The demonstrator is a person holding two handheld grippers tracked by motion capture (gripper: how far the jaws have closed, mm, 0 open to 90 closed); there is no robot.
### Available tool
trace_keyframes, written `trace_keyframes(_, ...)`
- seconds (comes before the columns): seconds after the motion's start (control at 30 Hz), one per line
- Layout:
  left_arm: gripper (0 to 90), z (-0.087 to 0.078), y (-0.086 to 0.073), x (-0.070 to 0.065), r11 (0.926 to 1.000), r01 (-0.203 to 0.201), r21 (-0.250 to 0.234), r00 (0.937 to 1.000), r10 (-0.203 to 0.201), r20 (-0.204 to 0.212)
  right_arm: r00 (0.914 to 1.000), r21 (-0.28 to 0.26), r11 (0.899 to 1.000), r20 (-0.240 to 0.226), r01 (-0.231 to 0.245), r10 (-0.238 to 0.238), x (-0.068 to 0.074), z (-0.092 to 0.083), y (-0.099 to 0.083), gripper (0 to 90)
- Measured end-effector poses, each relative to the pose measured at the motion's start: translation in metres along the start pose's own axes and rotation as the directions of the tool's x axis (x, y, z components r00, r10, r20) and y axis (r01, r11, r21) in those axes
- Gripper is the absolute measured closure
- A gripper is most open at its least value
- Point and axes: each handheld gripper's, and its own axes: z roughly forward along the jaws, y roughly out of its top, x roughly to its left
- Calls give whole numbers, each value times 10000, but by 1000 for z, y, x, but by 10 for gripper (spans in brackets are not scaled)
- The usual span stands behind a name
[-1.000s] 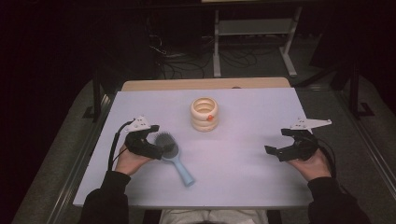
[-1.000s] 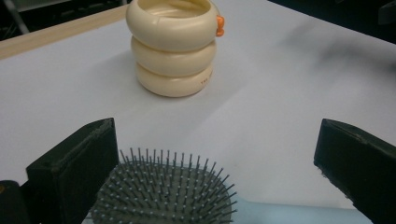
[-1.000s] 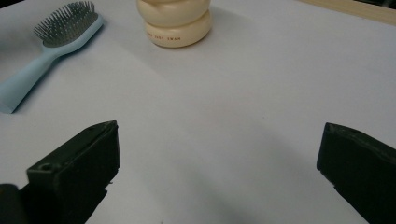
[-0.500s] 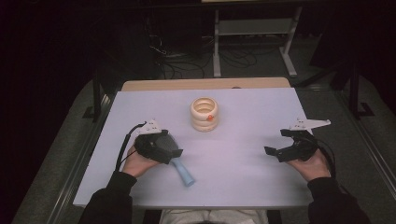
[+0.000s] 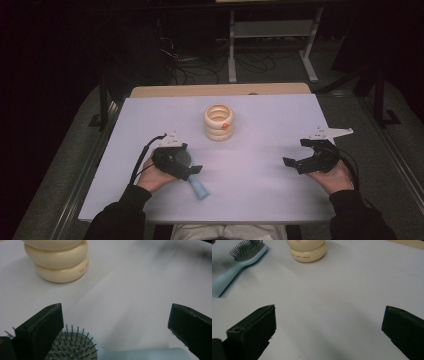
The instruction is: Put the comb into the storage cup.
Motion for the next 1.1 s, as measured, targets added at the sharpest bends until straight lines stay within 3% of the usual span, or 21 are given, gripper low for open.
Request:
trace_keyframes(0.37, 110, 7, -1, -5, 9988, -154, 454, 9992, 136, 388, 10000, 0, 10000, -32, 27, -27, 0, 0, 0, 0)
trace_keyframes(0.67, 149, 13, 0, -8, 9974, -227, 682, 9973, 178, 712, 10000, 18, 10000, -41, 31, -30, 0, 0, 0, 0)
trace_keyframes(1.1, 255, 22, -2, -14, 9893, -638, 1316, 9925, 491, 1115, 10000, 42, 10000, -42, 42, -42, 0, 0, 0, 0)
